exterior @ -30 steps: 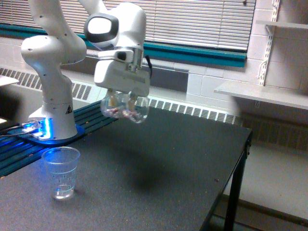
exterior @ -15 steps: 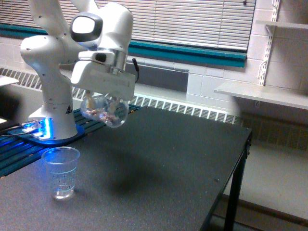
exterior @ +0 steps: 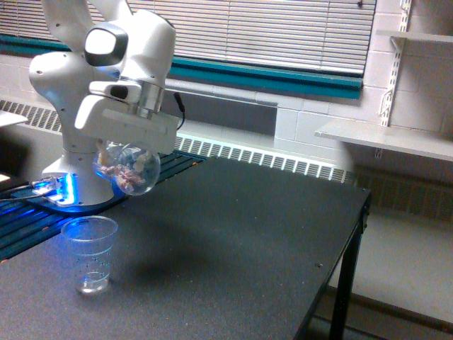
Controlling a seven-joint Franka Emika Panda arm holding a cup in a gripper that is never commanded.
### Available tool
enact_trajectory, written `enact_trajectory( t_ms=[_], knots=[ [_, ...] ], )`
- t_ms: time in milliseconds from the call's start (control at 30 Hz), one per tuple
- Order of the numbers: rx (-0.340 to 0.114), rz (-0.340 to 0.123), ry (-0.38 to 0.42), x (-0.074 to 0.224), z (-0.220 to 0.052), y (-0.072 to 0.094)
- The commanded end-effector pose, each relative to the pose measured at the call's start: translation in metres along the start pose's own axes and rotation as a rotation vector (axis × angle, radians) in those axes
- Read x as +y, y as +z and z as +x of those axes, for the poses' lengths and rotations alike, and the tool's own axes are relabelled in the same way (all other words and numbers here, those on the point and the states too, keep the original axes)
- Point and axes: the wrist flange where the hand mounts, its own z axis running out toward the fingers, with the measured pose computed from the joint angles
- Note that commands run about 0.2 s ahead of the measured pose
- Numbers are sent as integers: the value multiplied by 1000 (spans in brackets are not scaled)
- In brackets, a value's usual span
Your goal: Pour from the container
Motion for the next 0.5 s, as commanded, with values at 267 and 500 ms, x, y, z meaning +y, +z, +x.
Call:
enact_trajectory(
  t_ms=[267,500],
  knots=[
    [-20,-45,95,28,-5,5],
    [-43,-69,118,35,-10,9]
  ],
)
